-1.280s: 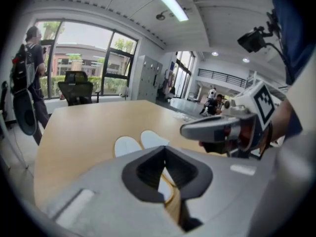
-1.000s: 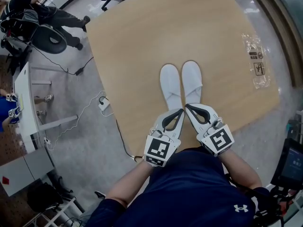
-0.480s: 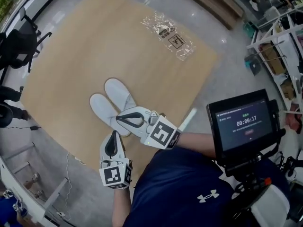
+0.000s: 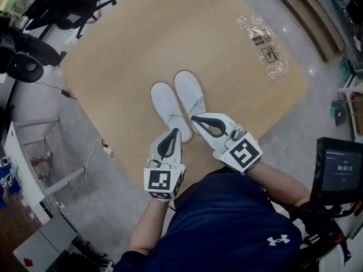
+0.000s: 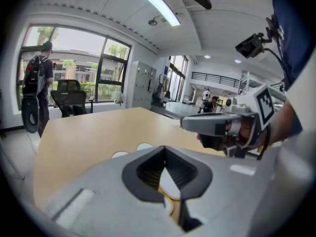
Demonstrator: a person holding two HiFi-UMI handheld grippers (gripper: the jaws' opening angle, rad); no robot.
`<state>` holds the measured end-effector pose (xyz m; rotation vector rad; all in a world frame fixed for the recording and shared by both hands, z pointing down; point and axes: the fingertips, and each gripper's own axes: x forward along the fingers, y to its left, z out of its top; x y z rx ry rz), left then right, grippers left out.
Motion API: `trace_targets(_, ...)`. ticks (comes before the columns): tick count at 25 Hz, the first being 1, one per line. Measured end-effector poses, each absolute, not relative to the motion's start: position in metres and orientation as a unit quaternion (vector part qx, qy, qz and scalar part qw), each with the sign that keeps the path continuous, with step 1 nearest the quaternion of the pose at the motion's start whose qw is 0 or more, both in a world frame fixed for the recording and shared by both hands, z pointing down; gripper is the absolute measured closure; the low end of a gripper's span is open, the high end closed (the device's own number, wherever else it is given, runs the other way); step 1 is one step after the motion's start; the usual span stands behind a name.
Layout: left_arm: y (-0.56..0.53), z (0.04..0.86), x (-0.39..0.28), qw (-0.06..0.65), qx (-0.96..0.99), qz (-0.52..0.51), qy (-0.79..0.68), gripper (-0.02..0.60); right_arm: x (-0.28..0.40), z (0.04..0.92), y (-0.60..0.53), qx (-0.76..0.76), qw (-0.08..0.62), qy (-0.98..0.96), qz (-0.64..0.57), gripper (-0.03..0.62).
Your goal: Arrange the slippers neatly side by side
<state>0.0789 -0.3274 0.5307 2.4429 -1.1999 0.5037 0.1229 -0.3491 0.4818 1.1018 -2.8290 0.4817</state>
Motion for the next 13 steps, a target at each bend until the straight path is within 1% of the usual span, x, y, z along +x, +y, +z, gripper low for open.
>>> trace_targets(4,-0.328,0.53,0.078,0.198,0.869,0.173,-0.419,0.58,0.129,0.487,-0.352,0.373,0.075,-0.914,0.143,0.583)
trace_targets(10,-0.329,0.532,0.069,0.199,0.867,0.18,-0.42,0.58,0.123,0.489,-0.353,0.369,0.084,-0.914,0.145,0.583)
trace_targets(13,-0.329,0.533,0.068,0.2,0.866,0.181,-0.421,0.58,0.123,0.49,-0.353,0.371,0.07,-0.915,0.145,0.583)
